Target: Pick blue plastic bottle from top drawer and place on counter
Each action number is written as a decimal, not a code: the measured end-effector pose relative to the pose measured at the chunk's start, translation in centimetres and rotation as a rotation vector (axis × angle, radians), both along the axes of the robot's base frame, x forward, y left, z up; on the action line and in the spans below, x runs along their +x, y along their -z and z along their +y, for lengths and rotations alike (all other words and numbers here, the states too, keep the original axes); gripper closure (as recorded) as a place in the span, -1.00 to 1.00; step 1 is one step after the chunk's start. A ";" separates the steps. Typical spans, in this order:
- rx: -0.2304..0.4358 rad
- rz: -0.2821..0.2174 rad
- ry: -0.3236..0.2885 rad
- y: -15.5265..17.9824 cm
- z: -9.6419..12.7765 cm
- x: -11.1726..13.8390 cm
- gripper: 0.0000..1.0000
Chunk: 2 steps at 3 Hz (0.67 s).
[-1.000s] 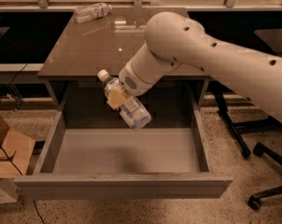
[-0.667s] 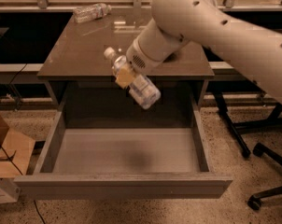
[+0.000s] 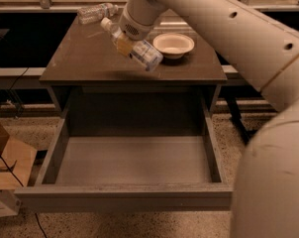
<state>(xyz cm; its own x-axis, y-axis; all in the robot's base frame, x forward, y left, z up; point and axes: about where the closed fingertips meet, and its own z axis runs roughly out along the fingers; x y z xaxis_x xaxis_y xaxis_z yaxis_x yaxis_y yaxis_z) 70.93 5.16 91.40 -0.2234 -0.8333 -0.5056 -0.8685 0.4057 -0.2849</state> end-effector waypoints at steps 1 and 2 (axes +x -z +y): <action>-0.050 -0.024 -0.011 0.2 1.4 4.4 1.00; -0.067 -0.003 -0.020 2.0 2.8 7.4 0.65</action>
Offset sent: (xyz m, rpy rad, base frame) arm 0.1169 0.0430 -0.0323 -0.0827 0.0174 0.0287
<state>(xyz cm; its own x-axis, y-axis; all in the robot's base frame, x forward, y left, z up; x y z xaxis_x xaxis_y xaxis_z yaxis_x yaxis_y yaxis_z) 78.32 7.96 89.39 -0.2044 -0.8698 -0.4491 -0.8753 0.3678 -0.3139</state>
